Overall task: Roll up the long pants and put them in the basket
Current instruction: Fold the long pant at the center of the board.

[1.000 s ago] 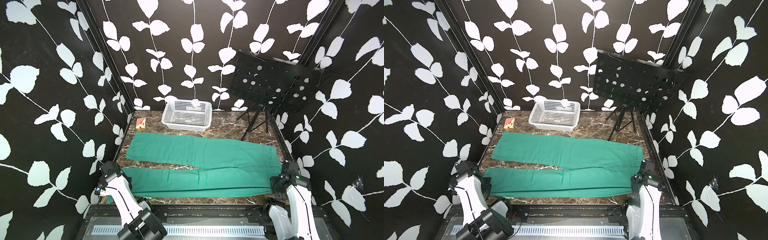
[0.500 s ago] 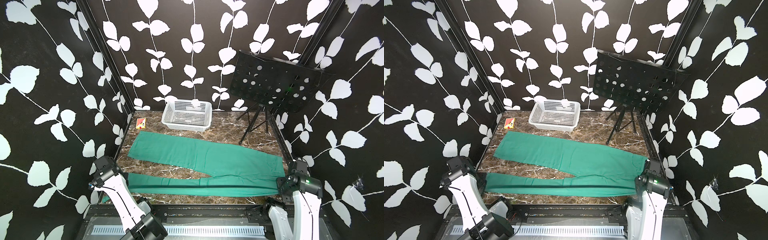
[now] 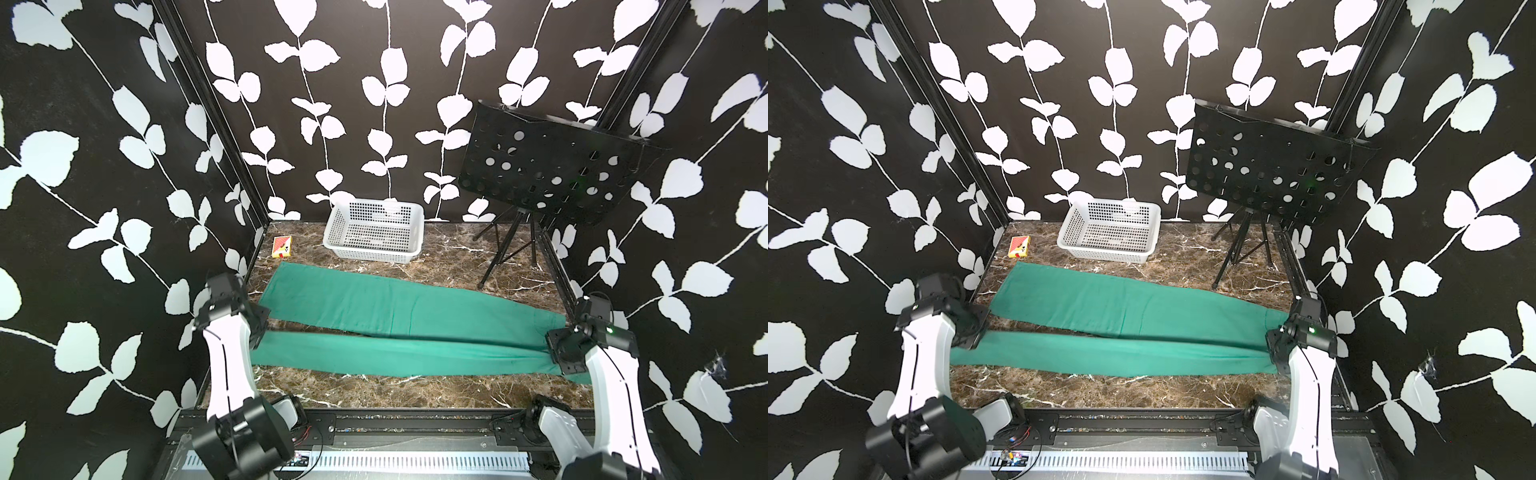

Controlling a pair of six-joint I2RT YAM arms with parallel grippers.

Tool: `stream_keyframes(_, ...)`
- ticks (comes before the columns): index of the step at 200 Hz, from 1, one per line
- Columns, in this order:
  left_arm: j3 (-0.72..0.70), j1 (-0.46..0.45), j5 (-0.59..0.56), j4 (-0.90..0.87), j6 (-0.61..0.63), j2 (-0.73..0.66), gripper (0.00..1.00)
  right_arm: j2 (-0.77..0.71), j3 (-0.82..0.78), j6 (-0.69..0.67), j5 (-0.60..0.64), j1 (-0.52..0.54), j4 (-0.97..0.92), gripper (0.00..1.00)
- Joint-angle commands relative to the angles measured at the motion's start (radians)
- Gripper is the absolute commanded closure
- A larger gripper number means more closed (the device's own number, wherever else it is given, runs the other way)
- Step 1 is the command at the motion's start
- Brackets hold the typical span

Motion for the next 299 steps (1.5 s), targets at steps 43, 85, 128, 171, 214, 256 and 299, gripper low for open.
stream_keyframes(43,0.223,-0.147,-0.154,0.257,-0.069,0.231,1.00,0.156,0.077,-0.073,0.124,0.018,0.291,1.00)
stream_keyframes(85,0.291,-0.175,-0.182,0.293,-0.103,0.367,1.00,0.263,0.093,-0.088,0.119,0.059,0.415,1.00)
stream_keyframes(128,0.398,-0.191,-0.180,0.311,-0.057,0.506,1.00,0.357,0.122,-0.115,0.128,0.068,0.459,1.00)
stream_keyframes(171,0.466,-0.212,-0.131,0.392,-0.020,0.642,1.00,0.444,0.127,-0.136,0.140,0.072,0.522,1.00)
stream_keyframes(214,0.568,-0.235,-0.127,0.402,-0.009,0.774,0.85,0.529,0.136,-0.137,0.161,0.081,0.599,0.92)
stream_keyframes(256,0.712,-0.238,-0.097,0.485,0.022,0.839,0.38,0.499,0.121,-0.192,0.182,0.086,0.803,0.56)
stream_keyframes(299,0.537,-0.299,-0.149,0.536,-0.018,0.628,0.42,0.374,0.138,-0.383,0.230,0.133,0.748,0.43)
